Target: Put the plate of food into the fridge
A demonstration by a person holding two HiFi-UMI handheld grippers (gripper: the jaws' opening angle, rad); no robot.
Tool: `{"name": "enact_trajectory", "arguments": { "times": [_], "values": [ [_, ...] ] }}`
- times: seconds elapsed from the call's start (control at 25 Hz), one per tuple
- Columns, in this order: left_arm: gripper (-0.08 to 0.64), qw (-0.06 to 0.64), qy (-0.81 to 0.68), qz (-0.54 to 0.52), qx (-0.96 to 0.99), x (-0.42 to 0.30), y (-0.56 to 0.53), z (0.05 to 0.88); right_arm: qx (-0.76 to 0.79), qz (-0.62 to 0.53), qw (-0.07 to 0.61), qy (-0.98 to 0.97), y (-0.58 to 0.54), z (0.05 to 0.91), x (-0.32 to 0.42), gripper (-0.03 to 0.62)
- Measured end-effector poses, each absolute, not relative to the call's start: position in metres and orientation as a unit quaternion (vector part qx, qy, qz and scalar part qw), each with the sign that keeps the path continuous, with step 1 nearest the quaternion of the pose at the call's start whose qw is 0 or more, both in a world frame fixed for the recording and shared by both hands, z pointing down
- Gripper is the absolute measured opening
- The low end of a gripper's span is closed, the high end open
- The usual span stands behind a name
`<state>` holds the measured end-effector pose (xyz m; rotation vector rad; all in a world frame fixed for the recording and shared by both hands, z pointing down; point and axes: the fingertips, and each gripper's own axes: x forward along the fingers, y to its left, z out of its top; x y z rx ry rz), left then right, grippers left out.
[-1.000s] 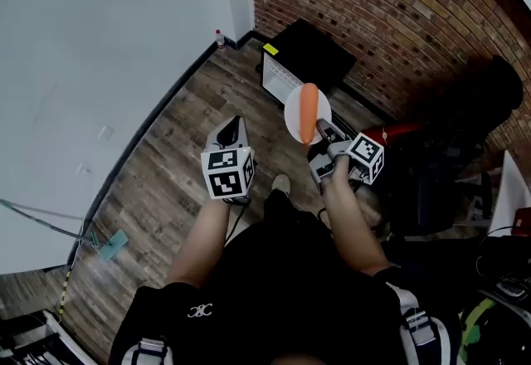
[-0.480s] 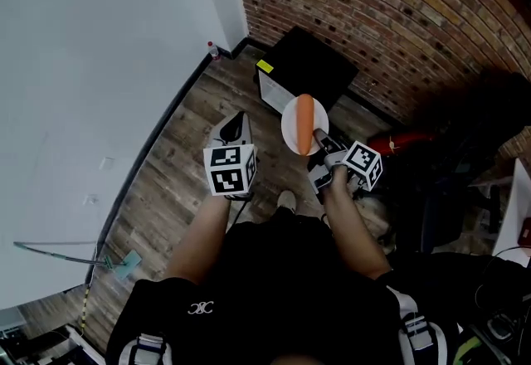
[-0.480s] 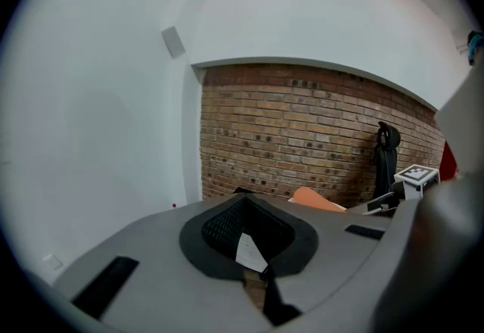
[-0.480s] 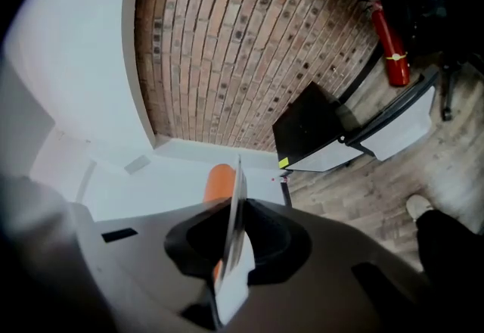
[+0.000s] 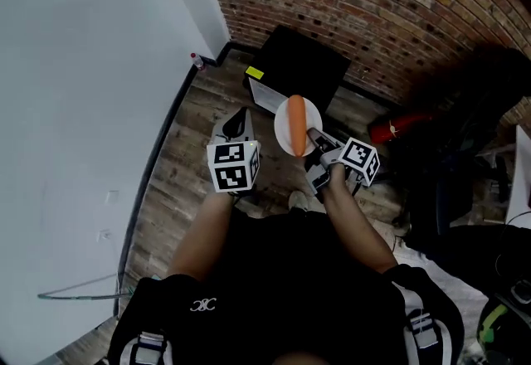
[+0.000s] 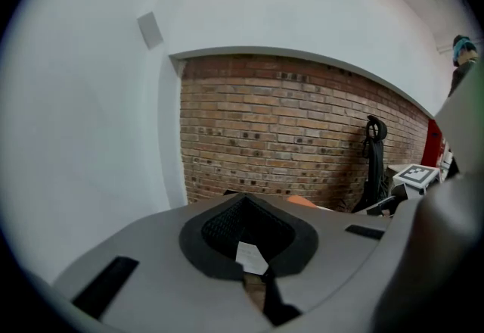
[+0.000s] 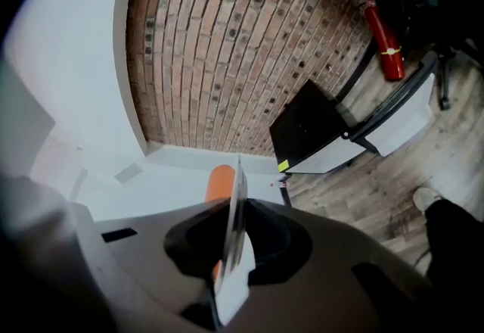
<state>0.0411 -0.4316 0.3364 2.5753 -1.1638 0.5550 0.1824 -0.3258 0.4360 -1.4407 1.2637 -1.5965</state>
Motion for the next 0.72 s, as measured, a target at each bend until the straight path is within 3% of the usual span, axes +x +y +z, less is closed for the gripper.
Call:
{"name": "enact_trajectory", "arguments": {
  "times": [0.48, 0.72],
  "values": [
    [-0.005, 0.103, -0.214, 0.217, 0.947, 0.007, -0.511, 0.357, -0.608, -0.535, 0.468, 0.352, -0.354, 0.458, 0.098, 0.046],
    [-0.005, 0.129, -0.161, 0.232, 0.951, -0.006, -0.511, 0.387, -0.642, -0.514, 0.493, 0.283, -0.328, 0.473, 0.072, 0.046]
  ]
}}
